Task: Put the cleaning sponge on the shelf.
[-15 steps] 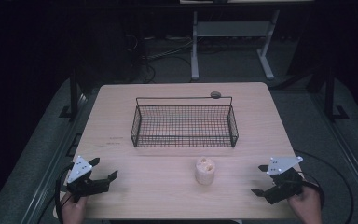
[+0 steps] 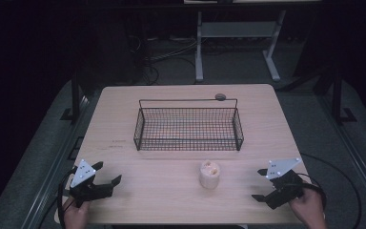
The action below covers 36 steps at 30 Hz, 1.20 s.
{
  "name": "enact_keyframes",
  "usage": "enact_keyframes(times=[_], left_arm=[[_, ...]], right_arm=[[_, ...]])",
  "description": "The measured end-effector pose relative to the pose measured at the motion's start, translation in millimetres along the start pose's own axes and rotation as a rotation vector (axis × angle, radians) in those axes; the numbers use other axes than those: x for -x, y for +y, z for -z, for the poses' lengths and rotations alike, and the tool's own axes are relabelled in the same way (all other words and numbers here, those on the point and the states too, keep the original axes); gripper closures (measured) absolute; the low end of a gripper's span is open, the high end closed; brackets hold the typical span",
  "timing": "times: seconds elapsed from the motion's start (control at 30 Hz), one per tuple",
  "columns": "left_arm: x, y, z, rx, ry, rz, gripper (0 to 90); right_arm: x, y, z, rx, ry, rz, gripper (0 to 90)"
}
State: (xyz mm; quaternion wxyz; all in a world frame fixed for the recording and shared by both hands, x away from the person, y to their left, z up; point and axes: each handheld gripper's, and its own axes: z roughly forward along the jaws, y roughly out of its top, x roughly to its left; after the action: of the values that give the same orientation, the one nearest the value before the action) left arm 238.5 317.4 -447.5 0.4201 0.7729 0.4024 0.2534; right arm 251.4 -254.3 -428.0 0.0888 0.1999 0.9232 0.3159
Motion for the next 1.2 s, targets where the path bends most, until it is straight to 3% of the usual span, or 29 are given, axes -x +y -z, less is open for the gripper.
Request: enact_keyframes(times=[0.3,0.73,1.07,1.2], left_arm=[[-1.6,-1.3,5.3,0.011,0.009,0.008,13.7],[-1.5,-2.1,6.7,0.012,0.012,0.012,13.7],[-2.8,-2.4,7.4,0.011,0.016,0.015,13.7],[-2.6,-2.3,7.2,0.011,0.015,0.014,13.7]], right_arm=[[-0.1,27.1,-3.8,-0.032,0.022,0.029,14.7],[0.4,49.0,-5.7,-0.019,0.042,0.081,14.7],[0.2,64.9,-7.0,-0.046,0.067,0.118,14.7],[0.9,68.5,-7.0,-0.049,0.069,0.110,14.7]])
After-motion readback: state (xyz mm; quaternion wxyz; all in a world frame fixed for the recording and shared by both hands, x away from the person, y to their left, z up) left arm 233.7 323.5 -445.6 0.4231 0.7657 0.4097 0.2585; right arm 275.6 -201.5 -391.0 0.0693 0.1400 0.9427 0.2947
